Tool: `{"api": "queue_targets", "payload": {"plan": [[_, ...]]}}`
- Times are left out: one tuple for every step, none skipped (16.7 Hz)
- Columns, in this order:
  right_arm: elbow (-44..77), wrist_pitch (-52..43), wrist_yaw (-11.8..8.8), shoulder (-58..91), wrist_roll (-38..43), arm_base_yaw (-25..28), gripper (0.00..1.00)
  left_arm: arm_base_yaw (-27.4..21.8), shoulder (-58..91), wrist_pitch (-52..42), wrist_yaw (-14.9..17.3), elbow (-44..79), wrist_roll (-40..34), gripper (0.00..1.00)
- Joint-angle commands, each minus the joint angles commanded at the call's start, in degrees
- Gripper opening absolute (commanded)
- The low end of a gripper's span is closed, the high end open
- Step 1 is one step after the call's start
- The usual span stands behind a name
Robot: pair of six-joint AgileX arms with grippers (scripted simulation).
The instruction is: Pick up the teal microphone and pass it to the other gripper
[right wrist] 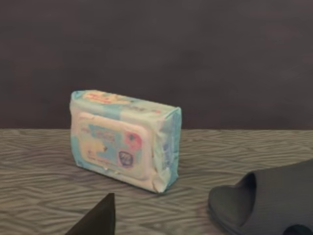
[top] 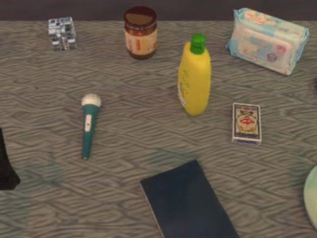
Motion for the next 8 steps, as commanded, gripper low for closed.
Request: {"api": "queue_targets", "payload": {"plan": [[0.0, 0.0, 0.0, 0.0, 0.0, 0.0, 1.00, 0.0, 0.0, 0.0, 0.0, 0.0, 0.0, 1.00], [0.0, 0.0, 0.0, 0.0, 0.0, 0.0, 1.00, 0.0, 0.0, 0.0, 0.0, 0.0, 0.0, 1.00], [0.0, 0.0, 0.0, 0.0, 0.0, 0.0, 1.00, -0.2, 0.6, -0.4, 0.0, 0.6, -0.1, 1.00], [0.0, 0.0, 0.0, 0.0, 0.0, 0.0, 1.00, -0.5, 1.7, -1.1, 0.0, 1.7, -0.4, 1.00], [0.0, 0.0, 0.0, 0.0, 0.0, 0.0, 1.00, -0.9, 3.5, -2.2, 0.0, 3.4, -0.8, 1.00], [0.0, 0.0, 0.0, 0.0, 0.0, 0.0, 1.00, -1.5, 5.9, -3.7, 0.0, 5.5, -1.3, 1.00], [0.0, 0.0, 0.0, 0.0, 0.0, 0.0, 1.00, -2.1, 9.0, -5.4, -0.1, 8.1, -1.9, 1.00], [0.0, 0.0, 0.0, 0.0, 0.0, 0.0, 1.00, -2.9, 12.6, -7.4, -0.1, 11.0, -2.6, 1.00]]}}
